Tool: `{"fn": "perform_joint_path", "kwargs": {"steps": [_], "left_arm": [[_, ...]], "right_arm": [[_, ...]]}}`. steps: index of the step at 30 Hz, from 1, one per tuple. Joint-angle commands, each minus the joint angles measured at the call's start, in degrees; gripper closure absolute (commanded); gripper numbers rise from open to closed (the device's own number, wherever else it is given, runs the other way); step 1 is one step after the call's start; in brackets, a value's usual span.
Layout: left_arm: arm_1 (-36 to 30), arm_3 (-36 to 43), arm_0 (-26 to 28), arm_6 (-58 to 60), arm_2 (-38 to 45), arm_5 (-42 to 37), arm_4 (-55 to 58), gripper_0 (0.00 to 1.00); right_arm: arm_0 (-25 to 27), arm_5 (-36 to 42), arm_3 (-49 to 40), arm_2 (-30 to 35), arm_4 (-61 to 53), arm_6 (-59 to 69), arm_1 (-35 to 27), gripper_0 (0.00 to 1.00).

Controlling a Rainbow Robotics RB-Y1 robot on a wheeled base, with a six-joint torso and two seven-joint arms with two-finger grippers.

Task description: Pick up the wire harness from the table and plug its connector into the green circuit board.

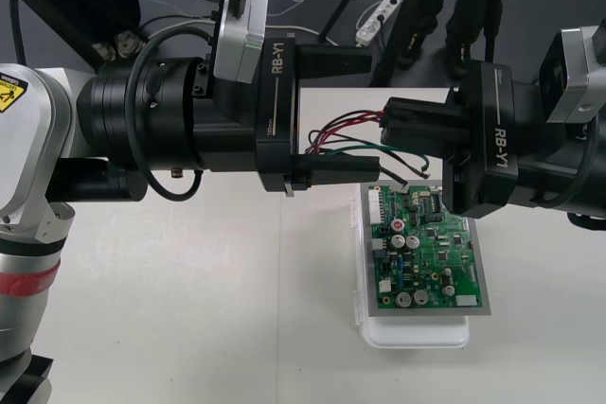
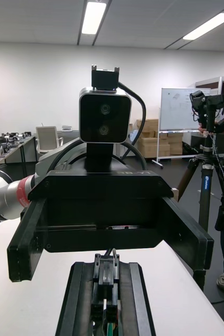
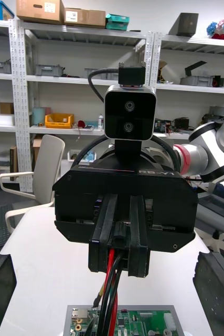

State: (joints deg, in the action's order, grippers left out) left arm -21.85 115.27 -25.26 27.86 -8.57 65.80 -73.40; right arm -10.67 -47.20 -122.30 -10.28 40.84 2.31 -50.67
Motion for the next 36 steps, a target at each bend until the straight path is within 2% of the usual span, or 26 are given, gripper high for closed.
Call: {"fn": "perform_joint_path", "kwargs": {"steps": [1,2,3,4,5,6,7,8,9,36], "left_arm": [[1.4,0.5,-2.2,0.7,-1.0,-3.0,1.0,0.0],[1.4,0.5,-2.2,0.8,-1.0,-3.0,1.0,0.0],[1.4,0.5,-2.2,0.7,-1.0,-3.0,1.0,0.05],[1.4,0.5,-2.2,0.7,-1.0,-3.0,1.0,0.11],[1.4,0.5,-2.2,0.7,-1.0,-3.0,1.1,0.25],[1.4,0.5,-2.2,0.7,-1.0,-2.9,1.1,0.33],[1.4,0.5,-2.2,0.7,-1.0,-2.9,1.1,0.59],[1.4,0.5,-2.2,0.7,-1.0,-3.0,1.1,0.77],[1.4,0.5,-2.2,0.6,-1.0,-3.0,1.1,1.0],[0.9,0.5,-2.2,0.5,-1.0,-3.0,1.2,1.0]], "right_arm": [[-1.4,0.5,-2.3,0.1,0.3,2.6,0.6,1.0],[-1.4,0.5,-2.4,0.1,0.3,2.6,0.6,1.0],[-1.4,0.5,-2.4,0.1,0.3,2.7,0.6,1.0],[-1.5,0.6,-2.5,0.1,0.3,2.7,0.6,1.0],[-1.5,0.7,-2.6,0.2,0.2,2.7,0.7,1.0],[-1.5,0.8,-2.6,0.2,0.3,2.8,0.7,1.0],[-1.5,0.9,-2.7,0.1,0.3,2.8,0.7,1.0],[-1.5,1.0,-2.8,0.1,0.2,2.8,0.8,1.0],[-1.5,1.0,-2.8,0.2,0.2,2.9,1.1,1.0],[-1.5,1.0,-2.6,0.2,0.3,3.2,1.2,1.0]]}}
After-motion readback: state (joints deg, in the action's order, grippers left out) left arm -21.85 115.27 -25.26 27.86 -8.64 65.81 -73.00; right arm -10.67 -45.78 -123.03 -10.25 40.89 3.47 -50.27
